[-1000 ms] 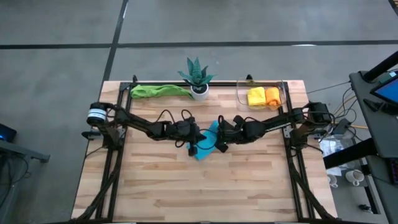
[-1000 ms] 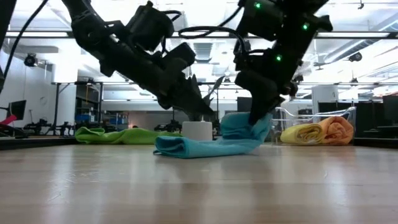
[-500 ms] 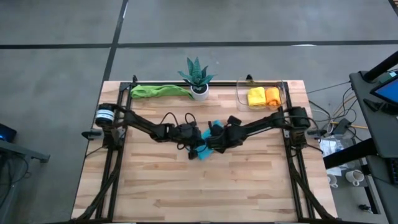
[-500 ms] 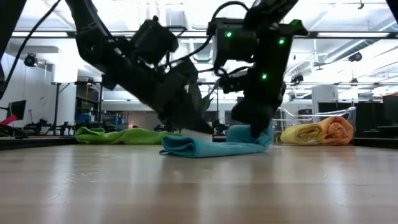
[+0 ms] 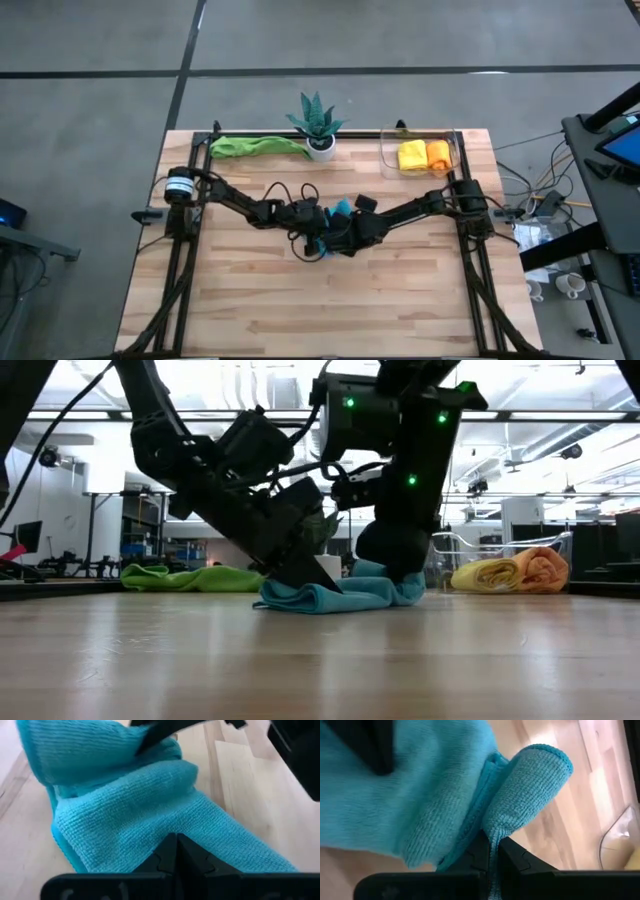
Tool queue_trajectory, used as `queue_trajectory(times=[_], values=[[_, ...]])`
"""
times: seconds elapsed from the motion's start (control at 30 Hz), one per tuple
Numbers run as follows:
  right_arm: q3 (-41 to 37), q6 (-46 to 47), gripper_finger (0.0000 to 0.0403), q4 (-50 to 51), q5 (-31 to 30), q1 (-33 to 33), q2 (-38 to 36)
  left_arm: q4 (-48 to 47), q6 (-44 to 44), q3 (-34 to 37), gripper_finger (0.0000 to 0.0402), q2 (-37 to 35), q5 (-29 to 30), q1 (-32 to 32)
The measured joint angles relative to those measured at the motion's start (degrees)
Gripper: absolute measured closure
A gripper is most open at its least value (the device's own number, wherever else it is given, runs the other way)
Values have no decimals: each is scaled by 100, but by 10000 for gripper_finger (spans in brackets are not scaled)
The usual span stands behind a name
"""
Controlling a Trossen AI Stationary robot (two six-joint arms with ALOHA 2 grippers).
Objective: Roll microfiber towels into tight, uniform cylinder then place into a basket
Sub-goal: Roll the blue microfiber cloth
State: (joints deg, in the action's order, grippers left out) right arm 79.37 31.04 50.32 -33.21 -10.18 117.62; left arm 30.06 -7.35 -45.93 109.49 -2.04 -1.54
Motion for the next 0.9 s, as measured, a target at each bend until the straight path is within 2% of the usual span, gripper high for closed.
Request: queue_trajectory(times=[0.17, 0.37, 0.47, 0.7, 0.9], values=[[0, -94, 394, 1, -3, -104, -3, -2, 0, -22, 402, 0, -51, 0], [55, -110, 394, 432, -135, -63, -37, -268, -137, -27, 402, -21, -1170, -1], [90, -111, 394, 428, -136, -67, -37, -364, -153, -28, 402, -81, -1424, 0], [79, -112, 394, 416, -134, -83, -42, -293, -432, -21, 402, -371, -1376, -11], [63, -221, 394, 321, -131, -210, -42, -515, -266, 28, 402, -785, -940, -154]])
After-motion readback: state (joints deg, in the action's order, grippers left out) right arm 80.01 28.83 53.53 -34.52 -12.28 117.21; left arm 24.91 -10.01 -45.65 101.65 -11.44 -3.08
